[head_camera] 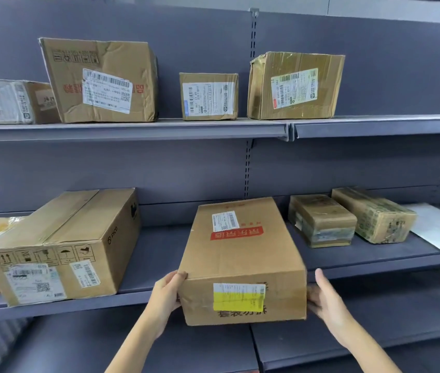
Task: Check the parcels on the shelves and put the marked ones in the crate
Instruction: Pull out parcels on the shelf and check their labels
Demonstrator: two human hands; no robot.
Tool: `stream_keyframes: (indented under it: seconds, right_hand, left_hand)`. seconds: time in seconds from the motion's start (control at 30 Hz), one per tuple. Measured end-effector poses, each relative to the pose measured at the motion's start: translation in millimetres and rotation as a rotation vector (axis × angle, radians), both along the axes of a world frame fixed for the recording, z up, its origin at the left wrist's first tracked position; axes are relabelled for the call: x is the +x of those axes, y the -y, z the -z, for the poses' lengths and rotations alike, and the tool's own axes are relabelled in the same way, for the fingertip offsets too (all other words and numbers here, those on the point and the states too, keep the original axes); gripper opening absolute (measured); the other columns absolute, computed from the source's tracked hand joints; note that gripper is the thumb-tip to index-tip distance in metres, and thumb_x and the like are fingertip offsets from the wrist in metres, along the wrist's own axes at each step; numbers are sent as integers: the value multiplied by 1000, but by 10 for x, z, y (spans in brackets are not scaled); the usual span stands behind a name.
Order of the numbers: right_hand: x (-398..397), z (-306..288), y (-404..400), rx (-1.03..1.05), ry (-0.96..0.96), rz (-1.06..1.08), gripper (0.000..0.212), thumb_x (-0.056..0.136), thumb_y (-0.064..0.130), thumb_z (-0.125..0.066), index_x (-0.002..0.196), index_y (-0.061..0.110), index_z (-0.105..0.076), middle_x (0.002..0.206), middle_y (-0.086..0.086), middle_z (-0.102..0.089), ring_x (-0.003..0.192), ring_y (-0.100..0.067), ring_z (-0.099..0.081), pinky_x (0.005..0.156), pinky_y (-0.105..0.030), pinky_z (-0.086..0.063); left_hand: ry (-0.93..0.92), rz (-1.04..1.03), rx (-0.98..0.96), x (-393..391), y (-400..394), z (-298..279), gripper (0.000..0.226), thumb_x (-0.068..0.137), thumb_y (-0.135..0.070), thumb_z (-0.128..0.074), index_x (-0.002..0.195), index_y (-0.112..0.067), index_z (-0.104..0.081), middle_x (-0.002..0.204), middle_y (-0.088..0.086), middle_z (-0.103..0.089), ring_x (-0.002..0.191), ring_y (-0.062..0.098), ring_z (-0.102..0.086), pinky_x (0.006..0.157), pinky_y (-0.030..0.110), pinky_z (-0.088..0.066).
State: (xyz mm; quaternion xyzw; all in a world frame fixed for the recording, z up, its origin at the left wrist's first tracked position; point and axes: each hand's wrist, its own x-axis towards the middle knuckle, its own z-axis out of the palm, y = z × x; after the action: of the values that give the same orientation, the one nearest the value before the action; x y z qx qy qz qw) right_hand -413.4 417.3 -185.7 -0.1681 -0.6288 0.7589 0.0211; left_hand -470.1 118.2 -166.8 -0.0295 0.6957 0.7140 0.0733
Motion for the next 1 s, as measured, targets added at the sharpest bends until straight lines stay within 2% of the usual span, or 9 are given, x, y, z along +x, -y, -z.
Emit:
stream_keyframes:
  seconds: [0.07, 0.17, 0.27, 0.37, 0.47, 0.57, 0.67, 0.87, 1.0]
  right_hand:
    - [19, -10, 59, -72, 114, -125, 40, 90, 47, -39, 101, 15, -60, 104, -8, -66, 104, -25, -58, 92, -38, -43]
    - [45, 21, 188, -229, 174, -228, 31, 80, 23, -61, 106, 6, -55, 106, -17, -63, 102, -31, -56, 92, -43, -44]
    - [27, 190, 317, -308, 176, -264, 68, 45, 7, -69, 110, -5, -54, 103, -20, -58, 94, -31, -49, 84, -39, -43]
    - [-16, 364, 427, -321, 120, -224, 85, 48, 0, -66, 126, -19, -38, 104, -14, -56, 86, -28, -48, 76, -31, -39]
    - [-4, 391, 544, -267, 36, -164, 71, 62, 7, -71, 127, -3, -46, 113, -16, -63, 106, -28, -56, 90, -29, -42]
    - [23, 441, 615, -155, 63, -154, 109, 23, 25, -95, 119, 2, -49, 108, -13, -65, 104, -26, -58, 88, -30, -44]
    - [15, 539, 666, -136, 101, -117, 137, -4, 35, -91, 121, 1, -47, 112, -15, -63, 107, -29, -57, 100, -37, -39]
    - [-36, 520, 766, -120, 71, -147, 130, 2, 45, -90, 120, 8, -50, 114, -11, -63, 108, -27, -57, 104, -39, -38]
    - [-139, 372, 872, -21, -55, -98, 67, 67, 31, -76, 126, 10, -52, 113, -4, -63, 107, -23, -56, 95, -34, -41]
  left_hand:
    - [-47, 43, -26, 64, 100, -14, 20, 99, -20, -41, 100, -17, -61, 94, 2, -68, 89, 16, -62, 71, 26, -49]
    - [-97, 89, 28, 138, 311, 35, 19, 96, -20, -46, 108, -26, -60, 103, -5, -69, 99, 13, -61, 77, 25, -48]
    - [-141, 134, 102, 215, 525, 121, 47, 71, -32, -71, 116, -23, -59, 112, -3, -69, 108, 14, -60, 86, 29, -46]
    - [-148, 120, 133, 301, 625, 236, 74, 47, -29, -75, 117, -15, -56, 112, 5, -70, 110, 24, -60, 82, 31, -47]
    - [-134, 89, 141, 414, 671, 353, 79, 43, -25, -76, 117, -11, -53, 111, 10, -69, 108, 28, -61, 74, 29, -51]
    - [-101, 69, 162, 496, 695, 464, 83, 39, -22, -77, 118, -9, -51, 106, 10, -71, 103, 27, -63, 65, 27, -54]
    - [-74, 59, 192, 533, 700, 551, 103, 23, -28, -92, 117, -9, -53, 107, 11, -71, 105, 28, -62, 73, 32, -50]
    - [-74, 12, 237, 491, 745, 626, 105, 22, -38, -94, 116, -12, -56, 105, 6, -72, 106, 24, -62, 78, 33, -49]
    - [-152, -90, 167, 417, 682, 483, 44, 82, -26, -68, 124, -20, -54, 107, -8, -69, 105, 9, -58, 79, 25, -46]
